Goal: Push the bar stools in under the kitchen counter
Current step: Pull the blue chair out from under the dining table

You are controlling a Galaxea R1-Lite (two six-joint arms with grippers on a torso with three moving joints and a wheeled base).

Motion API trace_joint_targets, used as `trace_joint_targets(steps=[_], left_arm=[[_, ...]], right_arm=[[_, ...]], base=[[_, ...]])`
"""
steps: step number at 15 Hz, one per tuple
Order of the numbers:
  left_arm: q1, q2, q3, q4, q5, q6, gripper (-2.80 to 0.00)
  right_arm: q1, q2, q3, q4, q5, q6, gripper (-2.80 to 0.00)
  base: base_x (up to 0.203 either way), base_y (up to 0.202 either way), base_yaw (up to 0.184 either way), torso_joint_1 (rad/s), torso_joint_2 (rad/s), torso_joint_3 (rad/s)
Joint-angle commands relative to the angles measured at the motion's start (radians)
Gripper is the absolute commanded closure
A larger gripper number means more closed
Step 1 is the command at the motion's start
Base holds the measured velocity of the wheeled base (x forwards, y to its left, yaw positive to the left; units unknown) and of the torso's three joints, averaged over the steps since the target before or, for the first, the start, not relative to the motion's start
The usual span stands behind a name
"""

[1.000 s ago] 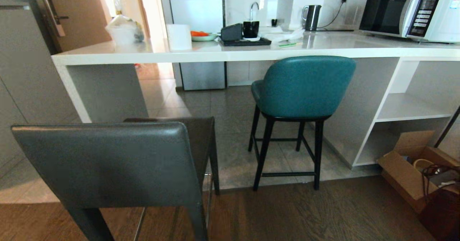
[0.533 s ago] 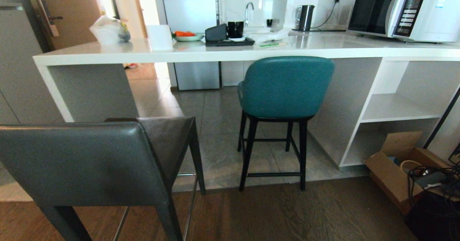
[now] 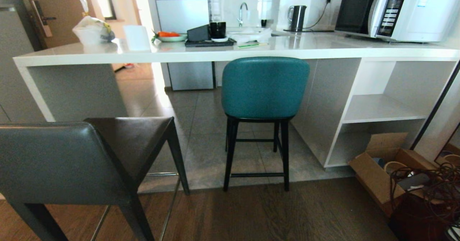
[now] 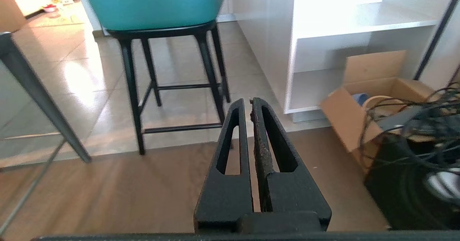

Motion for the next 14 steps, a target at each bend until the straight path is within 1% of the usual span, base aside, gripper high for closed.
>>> trace_joint_targets(steps=[1, 8, 10, 14], left_arm=[[0.0, 0.0, 0.0, 0.001, 0.0, 0.0, 0.0], [0.0, 0.0, -0.001, 0.002, 0.0, 0.0, 0.0], [0.0, 0.0, 0.0, 0.001, 0.0, 0.0, 0.0], [0.0, -0.002, 0.0, 0.001, 0.0, 0.0, 0.0]], right_arm=[[0.0, 0.0, 0.025, -0.001, 0.0, 0.0, 0.0], [0.0, 0.0, 0.025, -0.001, 0.0, 0.0, 0.0], [0.0, 0.0, 0.025, -0.001, 0.0, 0.0, 0.0], [0.0, 0.0, 0.025, -0.001, 0.0, 0.0, 0.0]], base=[[0.0, -0.194, 0.002, 0.002, 0.0, 0.002], [0.0, -0.193, 0.003, 0.001, 0.0, 0.003], [0.0, -0.082, 0.003, 0.003, 0.0, 0.006], [0.0, 0.0, 0.0, 0.0, 0.0, 0.0]])
